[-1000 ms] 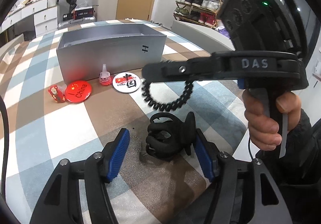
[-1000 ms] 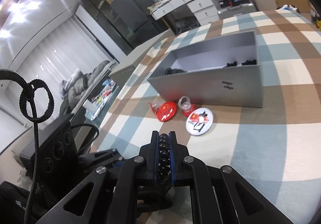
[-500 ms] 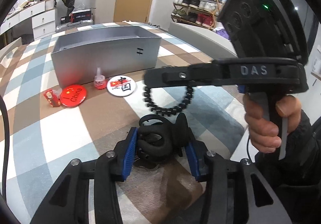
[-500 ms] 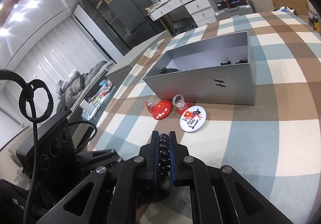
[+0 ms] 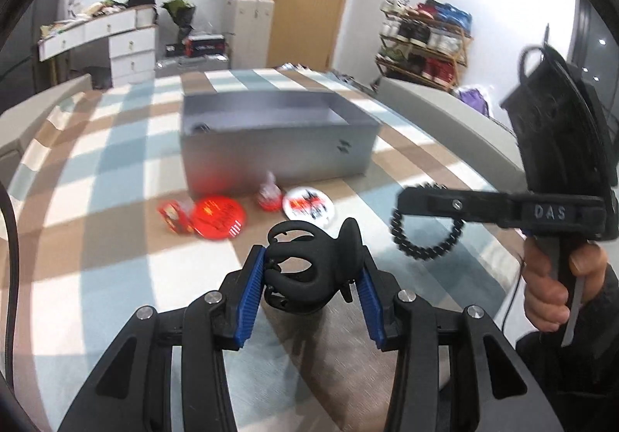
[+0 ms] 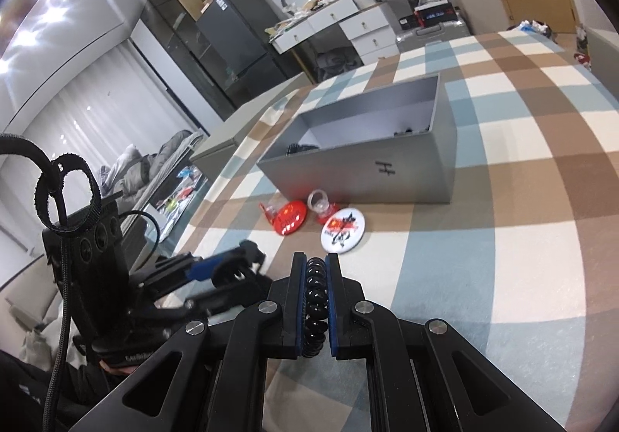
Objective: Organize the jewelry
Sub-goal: 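Lower the bracelet into the grey box with right gripper while left gripper drops the hair ties in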
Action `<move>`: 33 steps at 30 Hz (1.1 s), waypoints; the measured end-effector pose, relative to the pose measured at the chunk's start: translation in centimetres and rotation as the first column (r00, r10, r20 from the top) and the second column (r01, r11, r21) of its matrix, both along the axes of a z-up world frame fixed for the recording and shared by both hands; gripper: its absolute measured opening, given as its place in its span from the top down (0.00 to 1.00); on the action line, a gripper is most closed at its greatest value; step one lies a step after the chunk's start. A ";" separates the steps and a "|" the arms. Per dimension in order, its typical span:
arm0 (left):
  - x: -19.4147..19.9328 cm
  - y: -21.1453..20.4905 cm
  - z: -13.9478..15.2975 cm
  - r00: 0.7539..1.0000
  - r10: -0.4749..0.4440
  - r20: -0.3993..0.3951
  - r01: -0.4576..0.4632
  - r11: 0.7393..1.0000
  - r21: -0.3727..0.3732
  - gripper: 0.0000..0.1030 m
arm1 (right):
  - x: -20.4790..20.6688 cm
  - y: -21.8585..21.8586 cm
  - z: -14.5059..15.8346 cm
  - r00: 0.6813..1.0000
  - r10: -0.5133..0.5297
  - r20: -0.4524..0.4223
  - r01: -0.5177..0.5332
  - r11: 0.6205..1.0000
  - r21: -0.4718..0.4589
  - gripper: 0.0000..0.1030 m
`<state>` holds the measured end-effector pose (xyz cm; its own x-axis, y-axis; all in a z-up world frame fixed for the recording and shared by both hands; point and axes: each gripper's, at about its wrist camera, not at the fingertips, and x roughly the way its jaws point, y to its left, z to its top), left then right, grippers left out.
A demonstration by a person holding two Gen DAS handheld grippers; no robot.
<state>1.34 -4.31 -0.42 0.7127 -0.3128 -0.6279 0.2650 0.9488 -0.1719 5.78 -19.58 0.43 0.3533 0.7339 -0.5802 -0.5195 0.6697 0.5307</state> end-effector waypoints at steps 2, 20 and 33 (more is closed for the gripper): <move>0.3 0.4 0.6 1.000 0.018 0.019 -0.018 1.000 -0.004 0.62 | 0.3 -0.2 0.5 1.000 -0.017 0.010 0.017 1.000 0.008 0.92; 5.1 1.9 4.1 0.977 0.129 0.169 -0.130 0.991 -0.005 0.62 | 4.8 0.9 5.5 0.977 -0.168 0.129 0.164 0.985 0.044 0.92; 9.3 1.3 2.0 0.982 0.154 0.111 -0.162 0.985 0.064 0.62 | 9.1 1.2 2.6 0.964 -0.249 0.089 0.251 0.968 -0.009 0.92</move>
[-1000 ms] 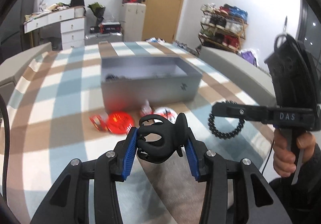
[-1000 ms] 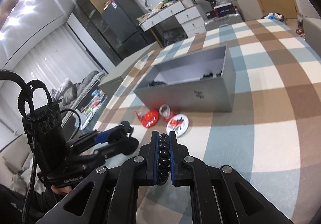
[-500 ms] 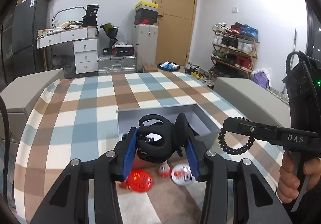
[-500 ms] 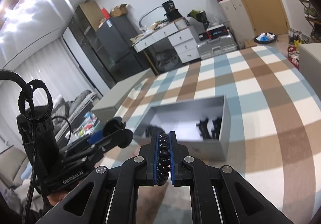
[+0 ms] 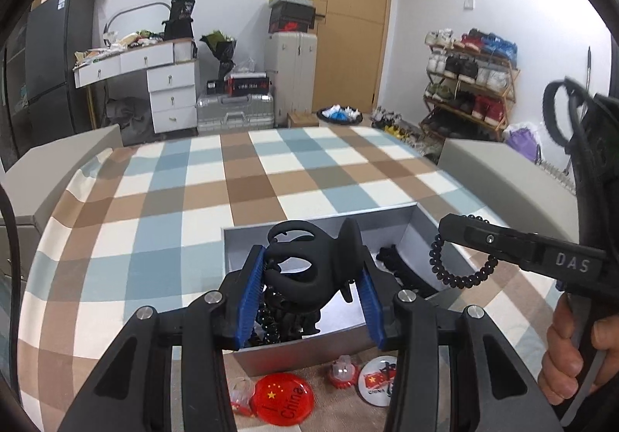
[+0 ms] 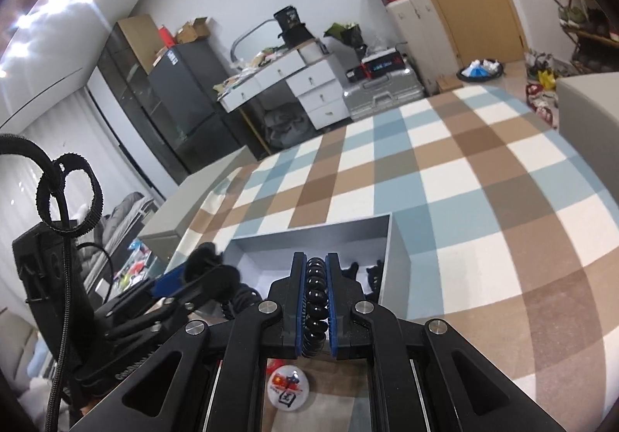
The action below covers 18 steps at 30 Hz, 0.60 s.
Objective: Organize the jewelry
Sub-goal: 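Lower the bracelet into the grey box with right gripper while left gripper drops the hair ties in, then move right gripper to the white China-flag badge on the table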
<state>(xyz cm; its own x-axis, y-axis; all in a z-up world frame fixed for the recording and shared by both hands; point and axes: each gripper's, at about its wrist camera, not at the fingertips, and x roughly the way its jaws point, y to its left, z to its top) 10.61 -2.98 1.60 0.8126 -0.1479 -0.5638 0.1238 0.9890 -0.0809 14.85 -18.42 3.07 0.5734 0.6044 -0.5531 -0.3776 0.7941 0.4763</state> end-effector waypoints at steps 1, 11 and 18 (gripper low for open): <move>0.1 -0.1 -0.1 1.000 0.001 -0.007 -0.001 1.000 0.002 0.61 | 0.2 0.2 -0.2 1.000 0.008 -0.007 -0.008 1.000 -0.008 0.91; -1.8 0.3 0.3 0.999 0.016 -0.031 -0.016 1.000 -0.006 0.26 | -0.7 -0.9 0.1 0.999 -0.027 0.022 0.027 0.999 -0.020 0.65; -4.4 1.9 0.7 0.998 0.054 -0.009 -0.054 0.998 -0.021 0.01 | -2.3 -1.0 0.3 0.999 -0.027 0.038 0.031 0.994 -0.107 0.14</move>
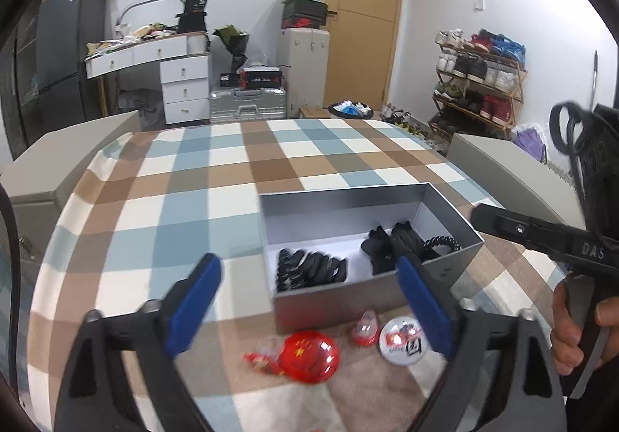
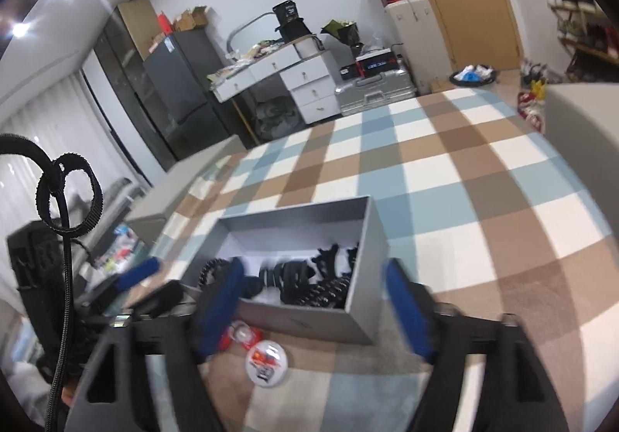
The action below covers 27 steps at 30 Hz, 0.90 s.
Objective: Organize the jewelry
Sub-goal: 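Move right gripper to the white China-flag badge on the table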
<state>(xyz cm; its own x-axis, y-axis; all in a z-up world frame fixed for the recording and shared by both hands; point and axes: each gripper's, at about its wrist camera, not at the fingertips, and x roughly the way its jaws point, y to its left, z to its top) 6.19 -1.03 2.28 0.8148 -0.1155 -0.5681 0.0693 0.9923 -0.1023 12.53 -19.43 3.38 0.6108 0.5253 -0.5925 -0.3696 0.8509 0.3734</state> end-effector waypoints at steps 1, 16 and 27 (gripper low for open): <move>0.0 0.1 -0.1 1.000 0.007 -0.002 -0.007 1.000 -0.006 0.01 | -0.2 0.0 0.1 1.000 -0.005 0.007 0.005 1.000 -0.018 0.11; -2.3 0.5 -2.3 0.999 -0.003 -0.033 0.003 1.000 0.020 0.01 | -3.6 1.8 -2.3 0.997 0.079 -0.004 -0.078 0.981 -0.175 0.00; -2.4 1.5 -3.2 0.998 0.028 -0.050 -0.025 0.998 0.059 0.01 | -4.2 4.1 -3.7 0.989 0.140 -0.050 -0.149 0.957 -0.249 0.00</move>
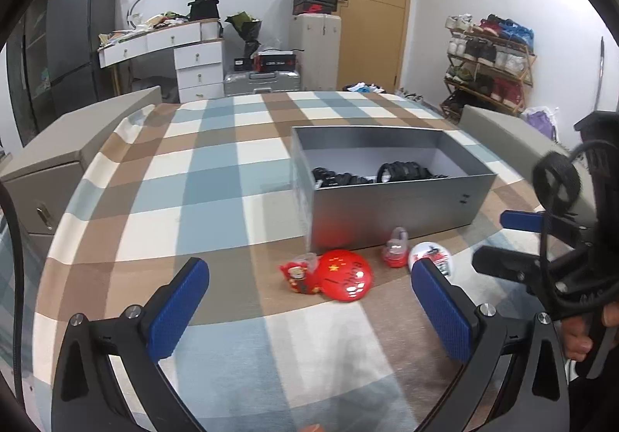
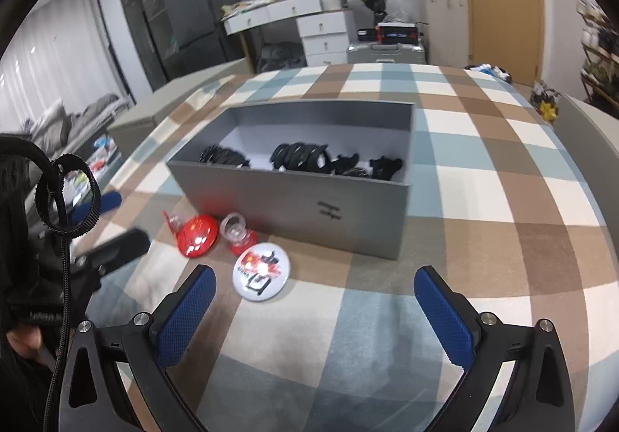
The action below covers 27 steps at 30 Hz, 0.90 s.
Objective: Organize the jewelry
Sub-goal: 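Move right gripper to the white China-flag badge on the table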
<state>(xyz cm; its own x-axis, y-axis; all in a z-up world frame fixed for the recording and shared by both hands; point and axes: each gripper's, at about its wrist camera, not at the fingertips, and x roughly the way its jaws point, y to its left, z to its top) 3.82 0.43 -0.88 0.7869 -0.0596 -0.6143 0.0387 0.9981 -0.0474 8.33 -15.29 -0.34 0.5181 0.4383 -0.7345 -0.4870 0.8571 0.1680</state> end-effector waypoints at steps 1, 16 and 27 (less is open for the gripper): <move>-0.1 0.2 0.0 1.000 0.008 0.002 -0.008 1.000 -0.002 0.01 | -0.2 0.3 0.0 1.000 0.014 0.005 -0.014 1.000 -0.005 0.00; 0.0 1.2 -0.3 0.999 0.029 -0.020 -0.030 0.999 -0.043 0.01 | 0.5 1.1 -1.0 0.997 0.022 -0.073 -0.022 1.000 0.009 0.00; -0.1 4.0 -0.3 0.997 0.080 -0.016 -0.081 0.995 -0.064 0.01 | 0.3 3.6 -1.6 0.996 0.063 -0.062 -0.069 0.991 -0.112 0.01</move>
<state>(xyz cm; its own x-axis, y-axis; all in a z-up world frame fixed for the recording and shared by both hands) 3.69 4.40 -1.18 0.7823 -0.0362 -0.6219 -0.0431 0.9928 -0.1120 8.67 -11.73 -1.98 0.4456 0.3820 -0.8096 -0.5355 0.8385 0.1009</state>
